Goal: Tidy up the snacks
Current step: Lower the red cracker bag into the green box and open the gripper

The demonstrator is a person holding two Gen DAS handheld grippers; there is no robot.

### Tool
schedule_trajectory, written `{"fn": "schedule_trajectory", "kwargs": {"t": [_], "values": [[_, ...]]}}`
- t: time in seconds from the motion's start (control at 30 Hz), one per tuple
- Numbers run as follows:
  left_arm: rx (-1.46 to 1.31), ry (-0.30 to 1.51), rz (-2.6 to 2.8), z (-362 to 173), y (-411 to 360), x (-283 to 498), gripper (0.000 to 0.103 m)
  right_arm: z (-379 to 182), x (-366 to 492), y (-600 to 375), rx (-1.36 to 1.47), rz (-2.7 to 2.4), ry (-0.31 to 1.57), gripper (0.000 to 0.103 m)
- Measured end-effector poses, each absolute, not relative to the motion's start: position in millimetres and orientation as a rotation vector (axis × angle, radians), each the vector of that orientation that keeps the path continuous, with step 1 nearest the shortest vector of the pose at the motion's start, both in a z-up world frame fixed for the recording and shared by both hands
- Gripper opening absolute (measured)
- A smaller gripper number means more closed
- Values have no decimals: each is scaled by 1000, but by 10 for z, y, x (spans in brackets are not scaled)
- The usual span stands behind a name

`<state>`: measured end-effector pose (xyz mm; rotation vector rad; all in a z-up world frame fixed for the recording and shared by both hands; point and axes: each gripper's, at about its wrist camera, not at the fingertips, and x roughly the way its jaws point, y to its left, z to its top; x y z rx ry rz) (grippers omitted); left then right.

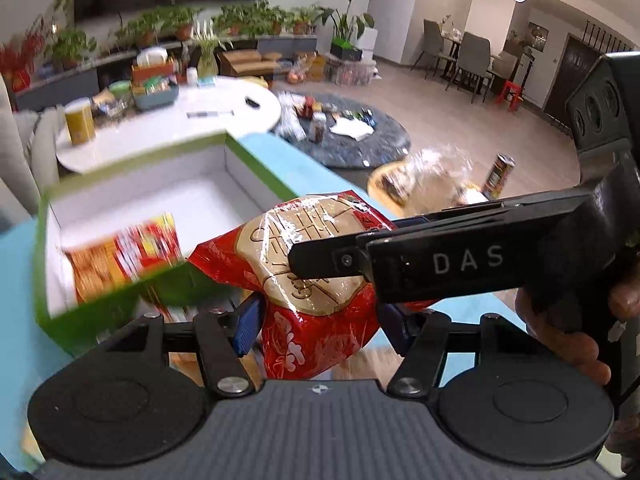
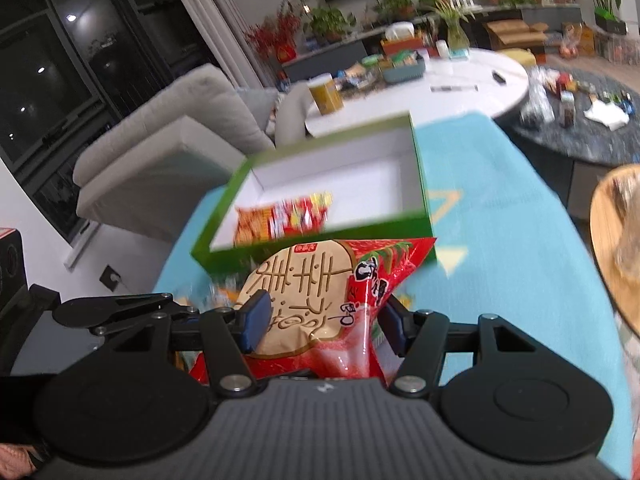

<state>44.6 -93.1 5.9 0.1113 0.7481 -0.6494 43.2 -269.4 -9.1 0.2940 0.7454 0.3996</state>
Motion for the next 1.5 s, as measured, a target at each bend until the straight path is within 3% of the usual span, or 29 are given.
{"fn": "schedule_trajectory", "kwargs": {"t": [0.37,1.1,1.5], "values": [[96,719,-599,183,-928,1190,58,79,1144,-2654,307,436,666,80],[106,848,-510,-353,-922,1952,58,-468,1802,-2673,343,431,761,80],[78,770,-410,-62,-683,1757,70,-296,1569,-2836,335,357,699,80]]}}
